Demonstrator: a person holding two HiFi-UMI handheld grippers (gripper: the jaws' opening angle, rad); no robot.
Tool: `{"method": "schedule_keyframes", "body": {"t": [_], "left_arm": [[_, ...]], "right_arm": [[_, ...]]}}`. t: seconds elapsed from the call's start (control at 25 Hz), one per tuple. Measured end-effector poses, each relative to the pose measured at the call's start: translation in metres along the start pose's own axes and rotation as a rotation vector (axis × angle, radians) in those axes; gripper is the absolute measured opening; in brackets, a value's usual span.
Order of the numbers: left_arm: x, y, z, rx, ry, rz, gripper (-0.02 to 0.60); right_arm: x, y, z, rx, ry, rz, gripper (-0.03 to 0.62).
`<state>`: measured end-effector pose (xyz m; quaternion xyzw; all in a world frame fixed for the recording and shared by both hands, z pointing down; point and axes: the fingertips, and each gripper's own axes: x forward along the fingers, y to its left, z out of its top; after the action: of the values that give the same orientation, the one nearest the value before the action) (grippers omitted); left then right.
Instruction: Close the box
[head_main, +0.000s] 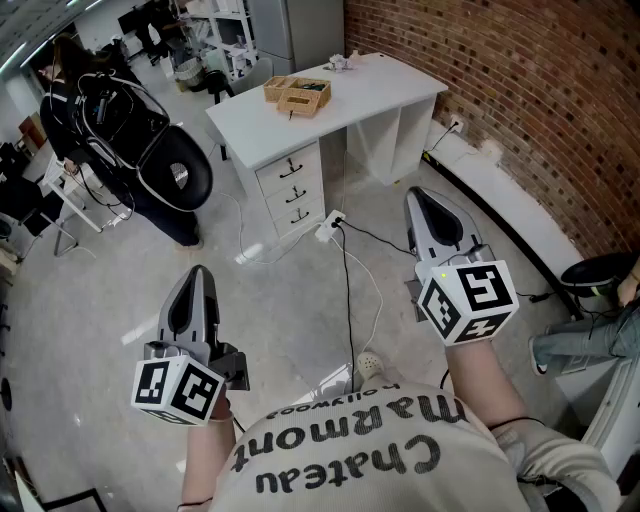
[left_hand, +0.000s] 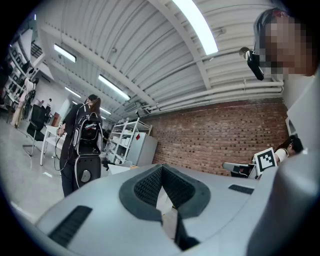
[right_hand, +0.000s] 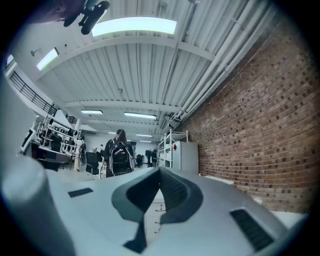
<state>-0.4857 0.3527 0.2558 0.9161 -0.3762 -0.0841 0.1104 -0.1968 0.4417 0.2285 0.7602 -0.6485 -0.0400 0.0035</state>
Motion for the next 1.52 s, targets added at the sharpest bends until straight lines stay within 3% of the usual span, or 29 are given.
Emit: {"method": "schedule_keyframes", "body": {"t": [0.28,0.52,0.76,1.0,1.2,1.52], "left_arm": [[0.05,-0.001,-0.009,0.005,0.011,-0.003,0.002],[0.123,0.002,-0.021,-0.022,0.033,0.044,0.002],[0.204,-0.024,-0.016,-0.015,-0.005,0.034,0.002],[0.267,-0.054,-0.021,-0.01,-0.024,0.025,0.002],[0.293,-0.073,-0.042,0.046,0.025,0.056,0.002],[0.332,-0.064,-0.061,-0.036,0.053,0.08,0.002]], "right_arm": [[0.04,-0.031,-0.015,0.011,0.015,0.006,0.003],[0.115,-0.07,-0.032,0.063,0.058,0.076,0.003],[0.178,-0.129,-0.023,0.064,0.041,0.111,0.003],[0.216,-0.164,-0.023,0.069,0.022,0.213,0.003],[0.238,-0.189,-0.051,0.088,0.072,0.255,0.003],[0.261,-0.208,-0.077,0.105,0.128,0.27,0.003]]}}
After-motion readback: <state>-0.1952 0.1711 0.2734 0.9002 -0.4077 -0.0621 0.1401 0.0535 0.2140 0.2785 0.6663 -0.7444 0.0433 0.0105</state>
